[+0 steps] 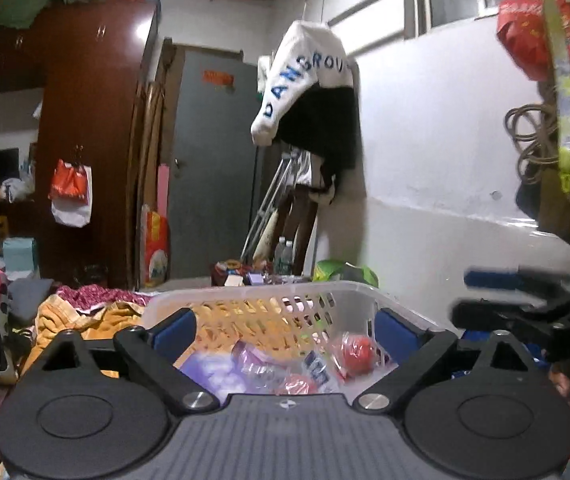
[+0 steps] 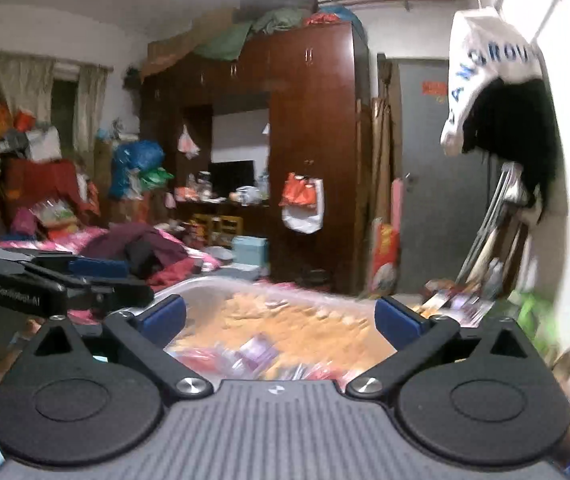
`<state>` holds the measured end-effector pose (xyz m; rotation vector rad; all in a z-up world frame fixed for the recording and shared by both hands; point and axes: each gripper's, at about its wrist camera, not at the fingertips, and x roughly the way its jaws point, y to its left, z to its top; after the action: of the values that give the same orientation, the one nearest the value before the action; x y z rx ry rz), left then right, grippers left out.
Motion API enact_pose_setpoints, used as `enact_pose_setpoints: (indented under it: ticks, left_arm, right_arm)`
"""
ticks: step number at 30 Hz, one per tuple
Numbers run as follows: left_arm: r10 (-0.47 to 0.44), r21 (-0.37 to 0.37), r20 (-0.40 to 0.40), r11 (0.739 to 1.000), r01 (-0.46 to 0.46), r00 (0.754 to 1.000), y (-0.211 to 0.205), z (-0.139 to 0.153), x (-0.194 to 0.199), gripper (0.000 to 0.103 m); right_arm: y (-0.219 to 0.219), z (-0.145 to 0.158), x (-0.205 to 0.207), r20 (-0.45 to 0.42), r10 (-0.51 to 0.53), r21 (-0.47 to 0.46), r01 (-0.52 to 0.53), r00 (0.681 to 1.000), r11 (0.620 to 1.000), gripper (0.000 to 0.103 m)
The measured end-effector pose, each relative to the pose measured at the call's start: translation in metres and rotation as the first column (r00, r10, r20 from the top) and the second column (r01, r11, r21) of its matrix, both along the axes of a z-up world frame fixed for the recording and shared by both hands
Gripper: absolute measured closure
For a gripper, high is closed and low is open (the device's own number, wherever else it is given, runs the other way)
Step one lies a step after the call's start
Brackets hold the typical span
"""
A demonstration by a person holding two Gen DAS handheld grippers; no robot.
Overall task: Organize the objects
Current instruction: 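Carry both red bags over the white basket and open both tools, then grasp the blue-and-white box with right tool while left tool grasps a silver bag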
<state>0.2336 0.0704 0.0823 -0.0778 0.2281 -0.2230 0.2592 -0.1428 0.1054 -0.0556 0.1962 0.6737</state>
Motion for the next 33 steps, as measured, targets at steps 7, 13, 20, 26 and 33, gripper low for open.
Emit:
enact_pose_setpoints:
  ticks: [7,13,20,26,33]
  left_arm:
    - [0.131,0.039,-0.165,0.991,-0.127,0.978,0.038,-0.059,-0.025,0.008]
    - [0.22,0.096,-0.283,0.975,-0.2,0.933,0.048,-0.079,0.001,0.017]
    - [0.198,0.115,-0.382,0.979,-0.167,0.903,0.032,-0.1,0.019,0.017]
    - [0.187,0.129,-0.37,0.98,-0.149,0.91,0.02,-0.103,0.013,0.05]
    - [0.188,0.094,-0.251,0.981,-0.17,0.949,0.008,-0.092,-0.018,0.05]
  right_arm:
    - [-0.004,-0.08,-0.05,-0.257,0.199,0.027,-0.198,0.946,0.98,0.0]
    - [0.025,-0.098,-0.051,-0.299,0.241,-0.07,-0.274,0.923,0.959,0.034]
    - [0.022,-0.122,-0.056,-0.344,0.237,-0.103,-0.287,0.909,0.952,0.059]
    - [-0.02,-0.119,-0.061,-0.31,0.158,-0.036,-0.178,0.937,0.983,0.059]
    - [-0.037,-0.123,-0.058,-0.304,0.077,-0.022,-0.088,0.949,0.996,0.059]
